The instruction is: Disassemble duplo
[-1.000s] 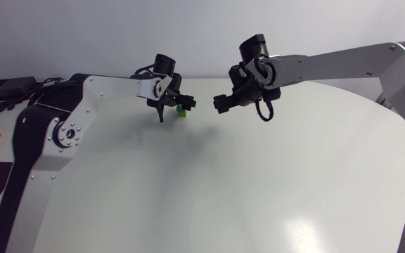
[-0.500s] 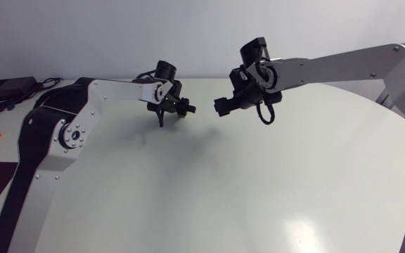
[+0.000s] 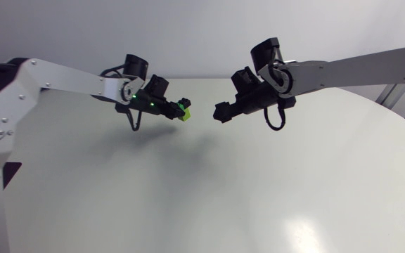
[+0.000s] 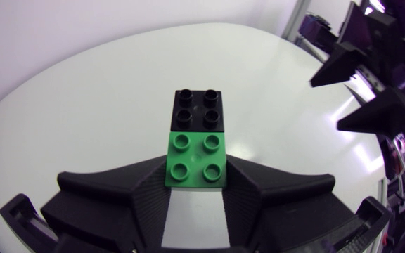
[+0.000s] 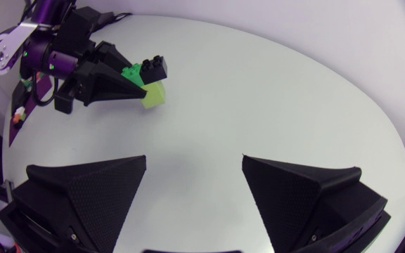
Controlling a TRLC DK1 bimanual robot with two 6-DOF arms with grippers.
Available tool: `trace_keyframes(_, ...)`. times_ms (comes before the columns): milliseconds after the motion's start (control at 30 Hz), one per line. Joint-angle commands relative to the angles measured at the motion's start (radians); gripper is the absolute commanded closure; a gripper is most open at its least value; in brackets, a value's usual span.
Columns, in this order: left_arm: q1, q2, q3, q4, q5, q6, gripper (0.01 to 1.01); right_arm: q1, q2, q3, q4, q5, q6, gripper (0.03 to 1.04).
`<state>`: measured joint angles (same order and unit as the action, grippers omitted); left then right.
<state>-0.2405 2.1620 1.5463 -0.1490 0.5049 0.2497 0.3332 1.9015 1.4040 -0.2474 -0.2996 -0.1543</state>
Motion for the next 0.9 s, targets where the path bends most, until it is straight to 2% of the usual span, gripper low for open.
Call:
trace_keyframes(0, 0.052, -0.1, -0.084, -0.015, 0.103, 0.131, 0.818, -0.013, -0.056, -0.053, -0.007, -0.072, -0.067, 0.08)
trace_keyframes(133, 0.084, -0.179, -0.16, -0.184, 0.244, 0.365, 0.813, -0.033, -0.098, -0.073, -0.116, -0.22, -0.151, 0.07)
trace_keyframes(233, 0.076, -0.231, -0.229, -0.291, 0.294, 0.54, 0.813, -0.031, -0.136, -0.076, -0.254, -0.314, -0.283, 0.07)
trace_keyframes(300, 0.06, -0.243, -0.236, -0.408, 0.314, 0.654, 0.815, -0.025, -0.174, -0.094, -0.313, -0.378, -0.355, 0.07)
trace_keyframes(500, -0.019, -0.251, -0.255, -0.732, 0.333, 0.961, 0.816, 0.027, -0.317, -0.197, -0.328, -0.446, -0.485, 0.07)
trace_keyframes(600, -0.046, -0.283, -0.284, -0.756, 0.334, 0.996, 0.816, 0.052, -0.337, -0.208, -0.352, -0.441, -0.49, 0.07)
trace_keyframes(667, -0.062, -0.31, -0.298, -0.762, 0.336, 1.005, 0.818, 0.061, -0.318, -0.189, -0.406, -0.441, -0.496, 0.07)
trace_keyframes(867, -0.112, -0.363, -0.301, -0.805, 0.345, 1.03, 0.818, 0.09, -0.295, -0.189, -0.507, -0.455, -0.567, 0.09)
